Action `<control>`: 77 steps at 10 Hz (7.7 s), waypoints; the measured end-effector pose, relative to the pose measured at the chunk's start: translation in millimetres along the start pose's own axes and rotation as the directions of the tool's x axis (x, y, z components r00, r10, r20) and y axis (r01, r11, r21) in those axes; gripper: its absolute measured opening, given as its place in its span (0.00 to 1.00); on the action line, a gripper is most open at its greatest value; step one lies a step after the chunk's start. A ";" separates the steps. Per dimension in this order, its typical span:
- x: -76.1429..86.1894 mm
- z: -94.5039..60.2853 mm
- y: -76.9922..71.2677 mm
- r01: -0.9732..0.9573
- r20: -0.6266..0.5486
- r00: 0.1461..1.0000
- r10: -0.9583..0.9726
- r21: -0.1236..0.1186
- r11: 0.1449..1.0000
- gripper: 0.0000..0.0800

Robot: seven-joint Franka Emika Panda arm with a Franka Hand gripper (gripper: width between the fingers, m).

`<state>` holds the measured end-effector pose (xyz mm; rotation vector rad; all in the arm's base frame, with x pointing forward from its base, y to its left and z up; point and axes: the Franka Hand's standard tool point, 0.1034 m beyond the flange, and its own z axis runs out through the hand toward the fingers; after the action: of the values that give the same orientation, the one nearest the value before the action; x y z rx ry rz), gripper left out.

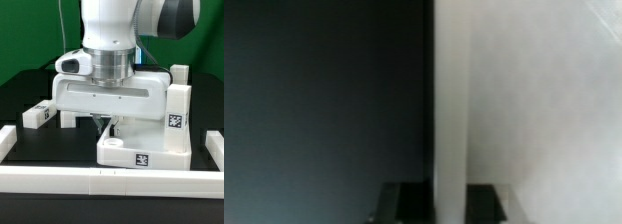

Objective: Assemble desk

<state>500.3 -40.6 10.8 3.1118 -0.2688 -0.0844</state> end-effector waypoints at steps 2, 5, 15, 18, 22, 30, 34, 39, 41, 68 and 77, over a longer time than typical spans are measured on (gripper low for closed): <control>1.3 -0.5 -1.2 0.101 0.001 0.995 -0.101 -0.010 0.995 0.08; 1.0 -0.1 2.4 0.251 0.007 0.968 -0.251 -0.020 0.968 0.08; 23.5 -3.2 -6.6 0.744 0.038 0.668 -0.743 -0.063 0.665 0.08; 28.6 -4.3 -12.8 0.867 0.066 0.497 -0.865 -0.073 0.492 0.08; 55.3 -8.1 -46.5 0.992 0.106 0.114 -0.988 -0.065 0.107 0.08; 70.7 -8.9 -70.1 0.992 0.142 -0.104 -0.984 -0.050 -0.112 0.08; 101.7 -9.8 -90.2 0.992 0.155 -0.120 -0.981 -0.023 -0.125 0.08; 107.7 -10.4 -95.9 0.995 0.162 -0.090 -0.983 -0.037 -0.097 0.08; 107.7 -19.7 -94.3 0.995 0.159 -0.077 -0.984 -0.047 -0.085 0.48; 92.4 -79.8 76.8 0.612 0.106 0.790 -0.604 -0.084 0.786 0.81; 74.3 -69.5 103.4 0.412 0.207 0.893 -0.399 -0.027 0.911 0.81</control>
Offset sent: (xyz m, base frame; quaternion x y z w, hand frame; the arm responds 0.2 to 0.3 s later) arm 0.0000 0.0000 0.0000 0.0000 0.0000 -0.1296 0.9916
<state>559.6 -154.4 78.5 3.0336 0.3830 -0.4001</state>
